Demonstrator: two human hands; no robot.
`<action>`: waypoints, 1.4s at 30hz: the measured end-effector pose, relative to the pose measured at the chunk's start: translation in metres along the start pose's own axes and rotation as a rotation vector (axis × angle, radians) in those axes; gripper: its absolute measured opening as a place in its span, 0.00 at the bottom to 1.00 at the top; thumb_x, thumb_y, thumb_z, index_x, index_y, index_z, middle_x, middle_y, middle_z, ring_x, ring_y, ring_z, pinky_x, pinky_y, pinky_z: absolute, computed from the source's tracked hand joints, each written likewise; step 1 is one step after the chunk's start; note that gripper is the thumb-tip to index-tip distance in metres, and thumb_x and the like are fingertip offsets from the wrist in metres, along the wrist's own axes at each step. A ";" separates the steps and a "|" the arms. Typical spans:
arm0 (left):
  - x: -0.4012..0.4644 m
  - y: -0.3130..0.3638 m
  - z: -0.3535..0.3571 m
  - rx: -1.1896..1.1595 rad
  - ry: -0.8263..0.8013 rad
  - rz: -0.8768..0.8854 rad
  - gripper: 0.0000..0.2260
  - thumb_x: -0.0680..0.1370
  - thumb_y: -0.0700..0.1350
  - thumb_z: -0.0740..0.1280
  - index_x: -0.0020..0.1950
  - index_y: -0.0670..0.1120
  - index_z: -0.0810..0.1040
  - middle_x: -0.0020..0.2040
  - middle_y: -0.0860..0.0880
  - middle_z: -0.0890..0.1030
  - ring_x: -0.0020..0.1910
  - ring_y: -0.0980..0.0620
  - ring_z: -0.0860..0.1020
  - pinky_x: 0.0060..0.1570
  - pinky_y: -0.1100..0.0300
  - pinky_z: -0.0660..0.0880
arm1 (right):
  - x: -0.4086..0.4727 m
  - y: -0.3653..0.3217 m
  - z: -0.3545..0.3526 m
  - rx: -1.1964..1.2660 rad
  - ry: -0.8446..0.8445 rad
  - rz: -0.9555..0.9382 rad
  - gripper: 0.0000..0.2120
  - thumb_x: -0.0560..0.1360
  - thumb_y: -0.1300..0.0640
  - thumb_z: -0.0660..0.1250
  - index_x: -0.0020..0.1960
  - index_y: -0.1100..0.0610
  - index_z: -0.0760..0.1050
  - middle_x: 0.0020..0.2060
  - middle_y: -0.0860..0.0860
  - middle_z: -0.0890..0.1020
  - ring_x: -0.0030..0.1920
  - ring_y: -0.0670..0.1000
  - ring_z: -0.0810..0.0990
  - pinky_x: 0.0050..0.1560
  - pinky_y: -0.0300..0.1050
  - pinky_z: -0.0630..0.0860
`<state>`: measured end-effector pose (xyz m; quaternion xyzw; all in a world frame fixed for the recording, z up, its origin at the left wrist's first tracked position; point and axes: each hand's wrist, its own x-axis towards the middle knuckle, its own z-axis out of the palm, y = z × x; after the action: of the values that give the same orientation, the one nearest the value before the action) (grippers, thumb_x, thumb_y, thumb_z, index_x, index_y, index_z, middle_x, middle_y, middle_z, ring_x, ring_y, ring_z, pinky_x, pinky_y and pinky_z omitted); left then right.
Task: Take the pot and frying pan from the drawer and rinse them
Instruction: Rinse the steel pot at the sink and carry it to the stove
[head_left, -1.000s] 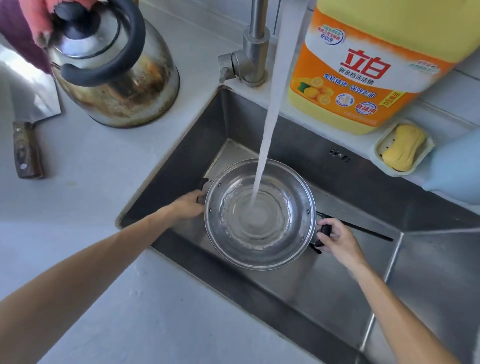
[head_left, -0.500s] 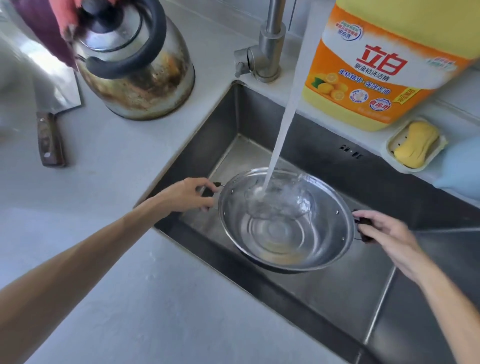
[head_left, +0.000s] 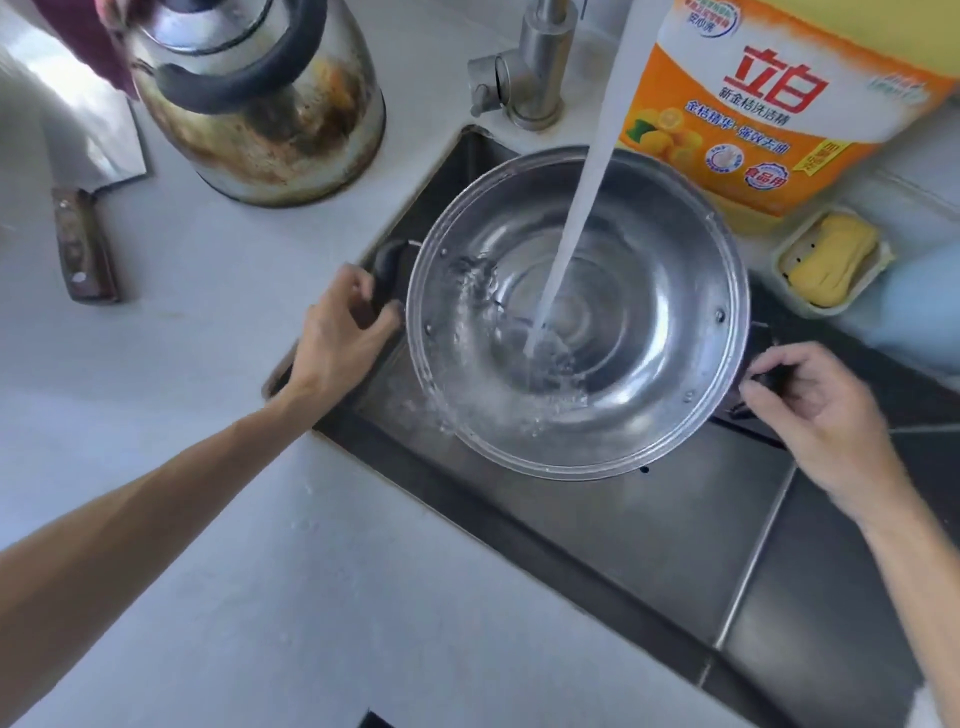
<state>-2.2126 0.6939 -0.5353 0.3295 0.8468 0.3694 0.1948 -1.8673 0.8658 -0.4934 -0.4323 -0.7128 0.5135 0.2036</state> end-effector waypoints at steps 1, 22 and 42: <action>-0.002 0.007 -0.009 -0.038 0.028 0.031 0.11 0.74 0.44 0.67 0.42 0.53 0.65 0.32 0.49 0.73 0.31 0.49 0.69 0.38 0.59 0.70 | -0.002 0.012 0.008 0.050 0.006 0.044 0.16 0.73 0.68 0.66 0.44 0.45 0.74 0.37 0.40 0.80 0.38 0.40 0.76 0.43 0.29 0.74; -0.024 0.005 -0.025 0.325 -0.514 -0.135 0.03 0.69 0.51 0.66 0.40 0.60 0.75 0.32 0.54 0.82 0.39 0.49 0.82 0.47 0.48 0.78 | 0.024 -0.007 -0.016 -0.106 -0.157 0.095 0.09 0.72 0.50 0.70 0.51 0.39 0.79 0.46 0.35 0.83 0.44 0.37 0.81 0.48 0.28 0.75; -0.023 0.078 -0.057 0.200 -0.146 0.108 0.10 0.66 0.53 0.60 0.36 0.57 0.82 0.32 0.57 0.82 0.31 0.58 0.77 0.35 0.70 0.73 | 0.004 0.079 0.048 0.145 -0.335 0.511 0.14 0.76 0.71 0.58 0.47 0.55 0.76 0.32 0.50 0.78 0.28 0.43 0.72 0.26 0.31 0.66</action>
<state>-2.1965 0.6890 -0.4370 0.4185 0.8439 0.2680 0.2020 -1.8724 0.8500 -0.5849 -0.4914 -0.5660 0.6616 -0.0219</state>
